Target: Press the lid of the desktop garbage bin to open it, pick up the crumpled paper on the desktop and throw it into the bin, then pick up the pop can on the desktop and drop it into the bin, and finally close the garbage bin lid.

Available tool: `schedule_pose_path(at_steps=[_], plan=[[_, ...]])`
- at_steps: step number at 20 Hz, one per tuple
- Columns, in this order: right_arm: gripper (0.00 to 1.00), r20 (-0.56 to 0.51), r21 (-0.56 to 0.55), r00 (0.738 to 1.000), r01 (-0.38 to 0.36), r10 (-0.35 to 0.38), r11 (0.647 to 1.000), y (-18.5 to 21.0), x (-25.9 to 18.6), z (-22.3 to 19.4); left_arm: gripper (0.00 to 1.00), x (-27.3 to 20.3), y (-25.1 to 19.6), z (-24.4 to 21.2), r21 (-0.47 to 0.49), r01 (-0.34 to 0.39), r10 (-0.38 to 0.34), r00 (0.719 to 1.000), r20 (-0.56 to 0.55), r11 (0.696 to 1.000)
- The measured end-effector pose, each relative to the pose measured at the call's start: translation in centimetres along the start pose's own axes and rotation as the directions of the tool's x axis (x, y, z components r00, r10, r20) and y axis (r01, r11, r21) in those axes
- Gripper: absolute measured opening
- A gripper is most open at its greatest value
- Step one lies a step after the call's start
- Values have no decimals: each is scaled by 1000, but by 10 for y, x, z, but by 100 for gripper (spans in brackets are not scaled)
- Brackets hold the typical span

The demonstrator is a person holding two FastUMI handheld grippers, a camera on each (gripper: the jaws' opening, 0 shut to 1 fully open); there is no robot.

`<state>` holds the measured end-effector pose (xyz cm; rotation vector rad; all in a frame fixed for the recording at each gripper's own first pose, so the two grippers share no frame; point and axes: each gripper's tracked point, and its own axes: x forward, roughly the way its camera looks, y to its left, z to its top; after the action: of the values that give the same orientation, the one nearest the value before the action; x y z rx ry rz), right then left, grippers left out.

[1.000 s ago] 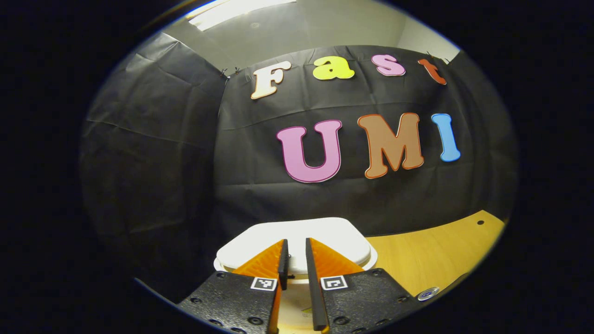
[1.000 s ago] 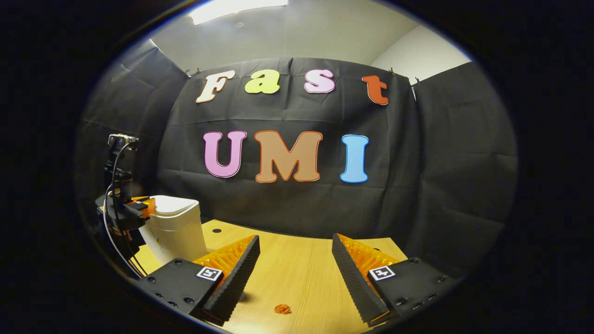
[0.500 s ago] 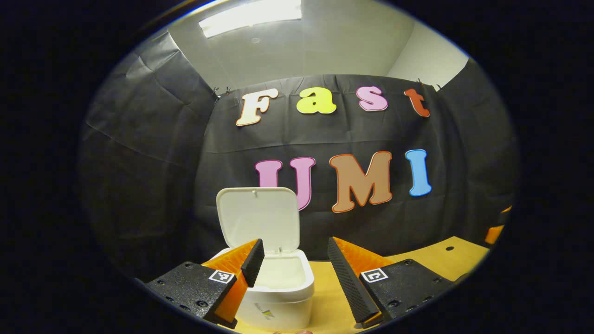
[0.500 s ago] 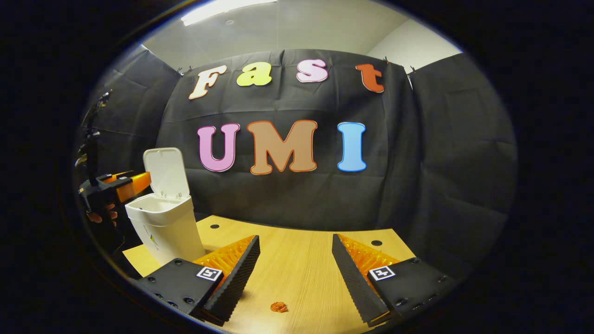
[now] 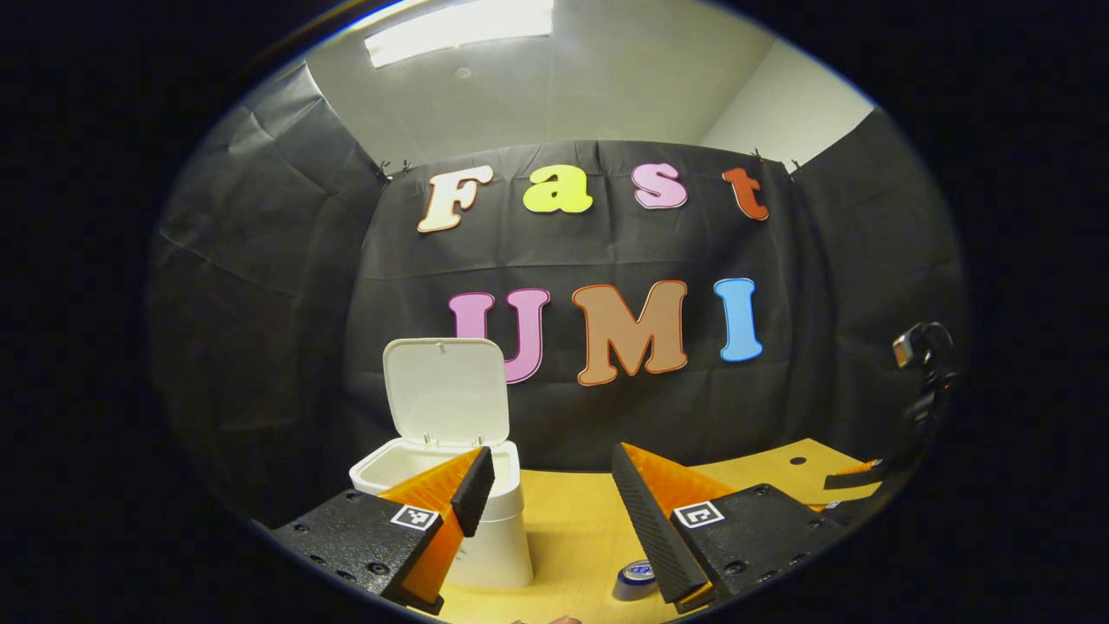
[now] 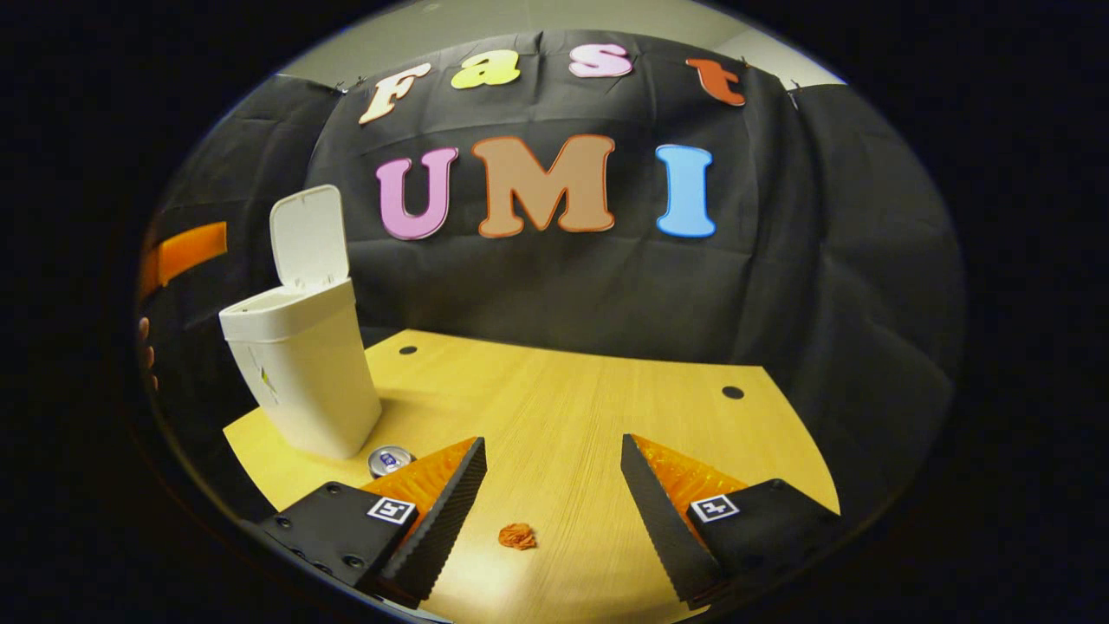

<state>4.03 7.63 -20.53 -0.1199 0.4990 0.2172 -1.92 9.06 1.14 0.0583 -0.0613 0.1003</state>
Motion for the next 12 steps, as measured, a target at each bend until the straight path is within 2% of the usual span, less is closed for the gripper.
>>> schedule_pose_path(at_steps=[4,9,12], plan=[[100,-166,-42,985,-49,42,998,11,31,-59,83,-13,8,-2,19,-39,39,999,-24,999],[100,-318,-50,945,-93,73,994,20,60,-116,83,-28,26,-4,51,-96,98,994,-43,994],[100,-380,-47,922,-95,70,994,22,70,-139,83,-35,35,-6,60,-131,135,989,-57,989]])
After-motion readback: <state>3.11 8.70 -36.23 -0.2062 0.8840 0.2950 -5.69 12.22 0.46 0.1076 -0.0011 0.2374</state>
